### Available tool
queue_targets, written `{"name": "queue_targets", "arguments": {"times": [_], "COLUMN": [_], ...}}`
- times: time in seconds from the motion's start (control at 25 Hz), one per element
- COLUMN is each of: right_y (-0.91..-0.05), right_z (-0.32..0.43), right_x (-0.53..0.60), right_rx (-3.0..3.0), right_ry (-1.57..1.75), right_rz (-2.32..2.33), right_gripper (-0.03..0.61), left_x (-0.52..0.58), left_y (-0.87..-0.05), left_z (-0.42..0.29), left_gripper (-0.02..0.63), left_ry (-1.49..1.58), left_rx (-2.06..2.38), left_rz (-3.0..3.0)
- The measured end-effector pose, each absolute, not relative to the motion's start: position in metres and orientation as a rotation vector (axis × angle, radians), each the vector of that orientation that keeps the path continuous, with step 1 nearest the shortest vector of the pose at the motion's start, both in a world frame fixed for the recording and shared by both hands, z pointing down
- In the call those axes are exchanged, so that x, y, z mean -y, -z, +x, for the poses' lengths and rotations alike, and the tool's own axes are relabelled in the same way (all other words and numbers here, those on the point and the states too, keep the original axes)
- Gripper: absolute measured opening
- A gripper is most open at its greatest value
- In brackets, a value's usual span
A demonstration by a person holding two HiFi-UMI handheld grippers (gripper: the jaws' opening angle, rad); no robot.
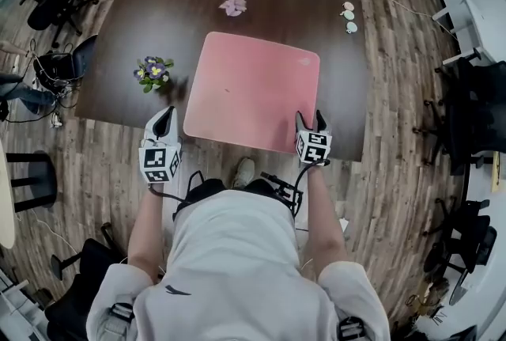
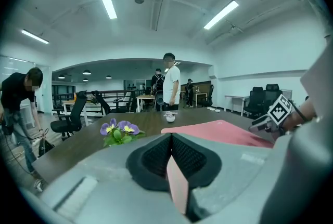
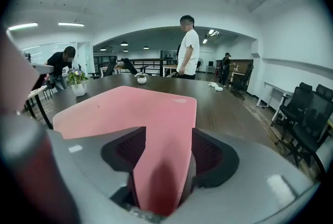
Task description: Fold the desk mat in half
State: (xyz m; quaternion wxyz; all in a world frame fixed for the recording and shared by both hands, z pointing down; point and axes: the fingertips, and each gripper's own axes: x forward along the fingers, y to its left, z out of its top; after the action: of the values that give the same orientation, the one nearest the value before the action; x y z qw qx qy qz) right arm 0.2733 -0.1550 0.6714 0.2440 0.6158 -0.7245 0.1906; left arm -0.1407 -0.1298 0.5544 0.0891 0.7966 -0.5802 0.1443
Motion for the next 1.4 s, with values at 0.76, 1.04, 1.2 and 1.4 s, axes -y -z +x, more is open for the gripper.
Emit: {"name": "queue_targets", "arguments": {"times": [0.76, 1.04, 1.2, 1.4], "right_y": [-0.721, -0.719, -0.713, -0.693], "right_z": [0.273, 0.256, 0.241, 0.229], "right_x": [0.178, 0.176, 0.174, 0.171], "right_rx": [1.88, 1.915, 1.935, 1.972], "right_ry": [-0.794, -0.776, -0.737, -0.734], "right_rz": [1.579, 1.532, 1.475, 1.476], "right_gripper": [0.37, 0.232, 0.08, 0.041], "left_x": [0.162, 0.164, 0.167, 0.167], "left_y": [-0.573, -0.573, -0.571, -0.568], "left_z": [-0.13, -0.135, -0.135, -0.139], "left_gripper": [0.006, 0.006, 0.006, 0.006], "left_ry": [-0.522, -0.514, -0.49, -0.457], "left_rx": [1.688, 1.664, 1.653, 1.649], "left_rz": [2.347, 2.364, 2.375, 2.382]}}
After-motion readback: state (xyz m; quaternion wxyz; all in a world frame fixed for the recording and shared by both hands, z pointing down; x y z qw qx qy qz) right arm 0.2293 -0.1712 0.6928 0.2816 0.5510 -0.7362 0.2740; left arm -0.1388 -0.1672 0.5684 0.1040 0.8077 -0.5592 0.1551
